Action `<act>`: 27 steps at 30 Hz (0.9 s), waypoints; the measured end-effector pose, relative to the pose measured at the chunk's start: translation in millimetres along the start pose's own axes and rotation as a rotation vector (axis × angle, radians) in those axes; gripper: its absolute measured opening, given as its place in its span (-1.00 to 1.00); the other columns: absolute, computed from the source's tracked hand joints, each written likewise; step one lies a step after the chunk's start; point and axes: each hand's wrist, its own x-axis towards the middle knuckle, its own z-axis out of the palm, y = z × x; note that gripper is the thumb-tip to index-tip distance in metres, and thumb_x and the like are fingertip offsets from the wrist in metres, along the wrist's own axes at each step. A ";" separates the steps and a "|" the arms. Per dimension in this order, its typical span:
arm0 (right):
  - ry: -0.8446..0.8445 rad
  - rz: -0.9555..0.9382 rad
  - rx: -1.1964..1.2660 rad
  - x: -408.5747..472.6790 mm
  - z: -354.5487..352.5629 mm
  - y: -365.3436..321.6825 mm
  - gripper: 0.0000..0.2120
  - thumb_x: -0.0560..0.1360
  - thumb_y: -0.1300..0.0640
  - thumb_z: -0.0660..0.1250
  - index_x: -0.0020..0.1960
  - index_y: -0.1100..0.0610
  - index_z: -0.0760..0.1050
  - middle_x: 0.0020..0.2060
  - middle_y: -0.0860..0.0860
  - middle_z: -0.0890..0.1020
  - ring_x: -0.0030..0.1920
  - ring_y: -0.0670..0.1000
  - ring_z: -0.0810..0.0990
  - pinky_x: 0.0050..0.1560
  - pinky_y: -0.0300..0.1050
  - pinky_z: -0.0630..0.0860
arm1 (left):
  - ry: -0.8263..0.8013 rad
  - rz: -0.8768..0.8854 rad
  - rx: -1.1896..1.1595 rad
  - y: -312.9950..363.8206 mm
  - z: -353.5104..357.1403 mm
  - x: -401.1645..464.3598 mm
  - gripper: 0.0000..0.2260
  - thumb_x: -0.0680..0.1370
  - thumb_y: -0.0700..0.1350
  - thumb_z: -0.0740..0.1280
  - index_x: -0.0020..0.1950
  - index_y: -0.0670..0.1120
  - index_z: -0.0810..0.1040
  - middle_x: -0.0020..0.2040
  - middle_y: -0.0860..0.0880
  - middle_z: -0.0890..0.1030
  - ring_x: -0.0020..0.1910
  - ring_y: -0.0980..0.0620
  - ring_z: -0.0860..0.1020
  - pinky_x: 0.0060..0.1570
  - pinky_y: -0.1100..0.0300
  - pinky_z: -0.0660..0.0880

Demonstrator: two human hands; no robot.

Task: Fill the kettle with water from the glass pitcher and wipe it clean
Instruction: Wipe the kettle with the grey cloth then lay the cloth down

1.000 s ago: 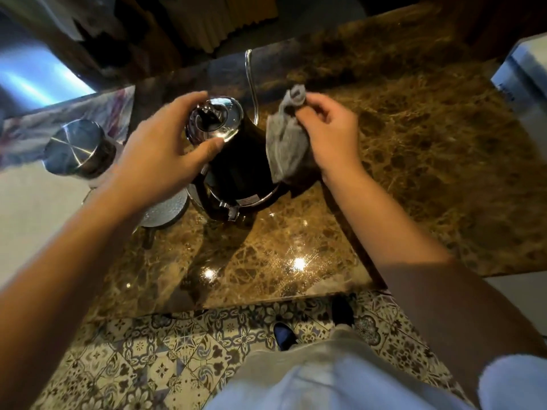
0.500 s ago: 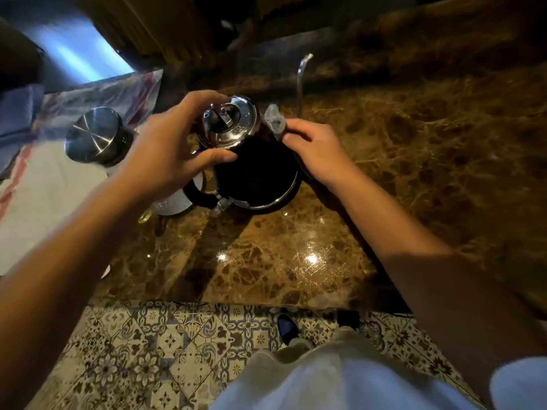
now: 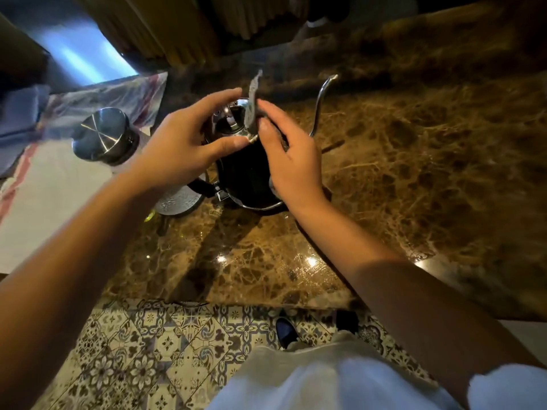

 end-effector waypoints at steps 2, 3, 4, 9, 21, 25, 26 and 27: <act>0.009 0.070 0.031 -5.4 4.6 10.2 -0.65 0.68 0.16 0.24 0.44 0.16 0.53 0.35 0.03 0.61 0.39 -0.06 0.54 0.41 -0.14 0.47 | -0.014 0.015 0.000 -3.0 -5.0 1.0 -0.32 0.51 0.30 0.39 0.59 0.15 0.34 0.47 0.17 0.50 0.43 0.22 0.48 0.46 0.13 0.40; 0.031 0.150 0.061 -8.9 4.9 16.5 -0.65 0.66 0.14 0.25 0.42 0.13 0.54 0.33 0.00 0.63 0.37 -0.07 0.55 0.41 -0.09 0.49 | -0.013 0.019 0.015 -3.8 -6.2 1.4 -0.33 0.52 0.30 0.41 0.59 0.14 0.35 0.47 0.17 0.49 0.43 0.21 0.48 0.45 0.16 0.39; 0.061 0.236 0.087 -12.8 3.5 23.2 -0.65 0.64 0.11 0.27 0.39 0.11 0.57 0.30 -0.02 0.64 0.34 -0.07 0.57 0.39 -0.01 0.51 | -0.012 0.017 0.029 -3.9 -6.4 2.1 -0.34 0.53 0.28 0.41 0.59 0.14 0.35 0.47 0.17 0.49 0.42 0.19 0.48 0.42 0.22 0.38; 0.159 0.383 -0.073 -27.6 -23.3 54.0 -0.85 0.54 0.14 0.39 0.09 0.04 0.67 0.07 -0.02 0.68 0.09 -0.08 0.64 0.20 0.08 0.59 | -0.011 0.029 0.042 -7.8 -5.1 4.0 -0.35 0.52 0.23 0.40 0.59 0.14 0.34 0.45 0.17 0.48 0.41 0.18 0.48 0.34 0.35 0.34; 0.025 -0.212 -0.413 -66.4 10.7 40.6 -0.87 0.49 0.24 0.48 0.04 0.18 0.67 -0.03 0.07 0.57 -0.02 0.06 0.60 -0.06 0.02 0.59 | -0.046 0.063 0.160 -7.1 -11.6 4.1 -0.39 0.58 0.15 0.35 0.61 0.06 0.31 0.30 0.19 0.48 0.19 0.25 0.47 0.05 0.64 0.31; -0.038 -0.003 -0.409 -64.8 -16.1 44.8 -0.89 0.46 0.21 0.48 -0.05 0.05 0.66 -0.04 -0.03 0.58 -0.07 -0.08 0.58 -0.04 -0.21 0.53 | -0.054 0.053 0.158 -7.0 -12.3 4.2 -0.39 0.59 0.15 0.35 0.61 0.08 0.30 0.33 0.16 0.49 0.24 0.19 0.48 0.07 0.53 0.31; -0.003 0.064 -0.402 -59.8 -24.7 46.4 -0.87 0.43 0.22 0.48 -0.08 0.01 0.64 -0.05 -0.04 0.59 -0.09 -0.12 0.57 -0.05 -0.27 0.51 | -0.052 0.051 0.158 -6.7 -11.9 3.9 -0.40 0.59 0.15 0.34 0.61 0.08 0.30 0.36 0.14 0.51 0.24 0.18 0.48 0.09 0.50 0.30; 0.047 0.131 -0.374 -53.7 -34.5 48.2 -0.84 0.42 0.23 0.48 -0.09 -0.01 0.63 -0.06 -0.05 0.59 -0.13 -0.16 0.56 -0.07 -0.31 0.49 | -0.048 0.047 0.153 -5.7 -10.6 3.6 -0.40 0.60 0.15 0.34 0.61 0.08 0.30 0.38 0.11 0.52 0.24 0.17 0.48 0.12 0.45 0.31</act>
